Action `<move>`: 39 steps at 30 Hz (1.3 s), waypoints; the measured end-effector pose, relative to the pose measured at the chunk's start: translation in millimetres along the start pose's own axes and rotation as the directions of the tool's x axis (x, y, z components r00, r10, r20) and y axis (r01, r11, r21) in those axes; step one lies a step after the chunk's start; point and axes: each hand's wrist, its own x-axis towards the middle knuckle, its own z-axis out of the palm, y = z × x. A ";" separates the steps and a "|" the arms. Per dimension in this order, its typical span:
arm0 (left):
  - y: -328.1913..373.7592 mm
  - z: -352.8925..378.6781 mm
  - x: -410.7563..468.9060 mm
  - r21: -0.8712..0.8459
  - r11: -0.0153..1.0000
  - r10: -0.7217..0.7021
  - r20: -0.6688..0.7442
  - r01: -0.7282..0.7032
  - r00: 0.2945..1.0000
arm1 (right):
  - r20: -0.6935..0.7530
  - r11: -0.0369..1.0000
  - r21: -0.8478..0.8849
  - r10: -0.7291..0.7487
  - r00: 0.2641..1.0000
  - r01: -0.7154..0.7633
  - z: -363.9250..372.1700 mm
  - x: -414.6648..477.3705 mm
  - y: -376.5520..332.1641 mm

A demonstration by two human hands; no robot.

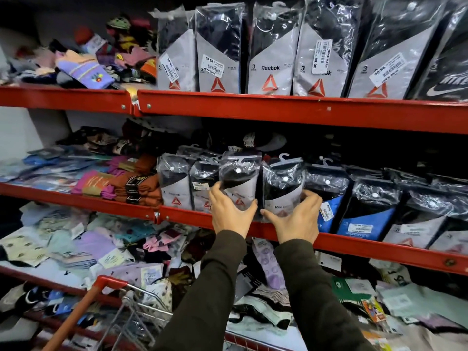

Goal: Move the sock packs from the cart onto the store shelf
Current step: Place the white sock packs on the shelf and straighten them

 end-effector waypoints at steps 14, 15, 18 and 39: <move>-15.6 0.1 -10.2 0.210 0.978 -0.022 0.202 -0.021 0.979 | 0.149 0.990 -0.121 0.089 0.985 -0.071 1.3 -11.8 4.7; -17.0 -1.4 -11.5 0.197 0.980 -0.013 0.204 -0.028 0.979 | 0.181 0.990 -0.119 0.091 0.979 -0.071 -0.4 -11.5 7.0; -19.2 -6.1 -17.9 0.166 0.985 0.013 0.155 -0.039 0.988 | 0.252 0.989 0.004 0.142 0.957 -0.147 -9.0 -10.4 14.0; 18.0 -8.5 50.9 0.483 0.391 0.445 0.646 -0.783 0.621 | 0.592 0.626 -0.414 -0.365 0.718 0.660 -17.4 58.3 -24.3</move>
